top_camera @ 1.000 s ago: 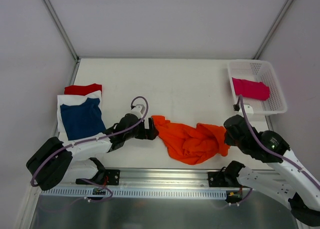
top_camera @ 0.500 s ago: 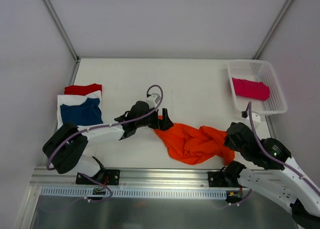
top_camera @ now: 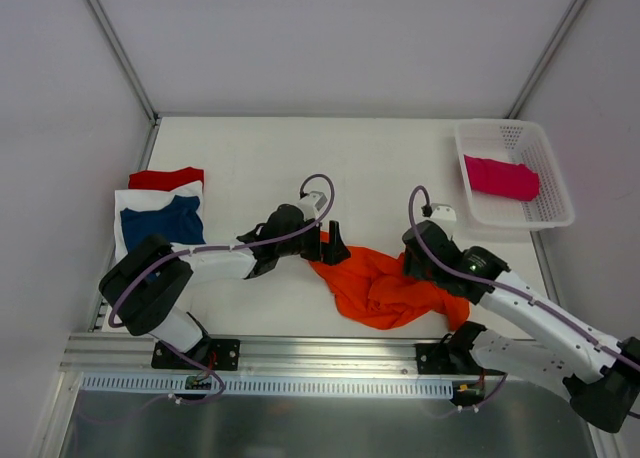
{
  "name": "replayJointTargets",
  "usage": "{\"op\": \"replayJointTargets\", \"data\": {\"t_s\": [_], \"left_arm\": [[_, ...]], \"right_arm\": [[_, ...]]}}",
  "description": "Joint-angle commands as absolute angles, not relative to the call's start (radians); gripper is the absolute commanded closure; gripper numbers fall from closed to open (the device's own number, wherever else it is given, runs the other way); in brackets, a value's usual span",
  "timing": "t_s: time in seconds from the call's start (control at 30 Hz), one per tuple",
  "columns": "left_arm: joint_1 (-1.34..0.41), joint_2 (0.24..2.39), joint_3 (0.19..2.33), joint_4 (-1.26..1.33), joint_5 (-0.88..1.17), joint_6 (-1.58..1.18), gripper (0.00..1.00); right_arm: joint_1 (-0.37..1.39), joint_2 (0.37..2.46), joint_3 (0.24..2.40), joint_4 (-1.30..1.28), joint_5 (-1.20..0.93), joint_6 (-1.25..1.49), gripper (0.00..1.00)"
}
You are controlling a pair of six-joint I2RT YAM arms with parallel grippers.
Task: Fold and stack the t-shirts
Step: Flatten the tshirt out
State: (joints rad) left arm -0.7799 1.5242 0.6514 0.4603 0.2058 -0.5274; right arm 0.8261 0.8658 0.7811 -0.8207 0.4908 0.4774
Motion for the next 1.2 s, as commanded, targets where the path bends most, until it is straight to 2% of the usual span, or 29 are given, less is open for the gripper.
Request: {"op": "replayJointTargets", "data": {"t_s": [0.0,0.4,0.6,1.17], "left_arm": [[-0.788,1.511,0.638,0.512,0.216,-0.512,0.01],[-0.788,1.496,0.6,0.511,0.198,-0.512,0.01],[-0.787,1.468,0.577,0.497,0.173,-0.499,0.01],[-0.787,1.465,0.577,0.483,0.16,-0.497,0.01]], "right_arm": [[0.807,0.917,0.793,-0.657,0.414,0.413,0.51],[0.772,1.141,0.815,-0.398,0.259,0.371,0.51],[0.767,1.253,0.842,-0.354,0.209,0.359,0.52],[0.767,1.235,0.844,-0.436,0.213,0.367,0.53]]}}
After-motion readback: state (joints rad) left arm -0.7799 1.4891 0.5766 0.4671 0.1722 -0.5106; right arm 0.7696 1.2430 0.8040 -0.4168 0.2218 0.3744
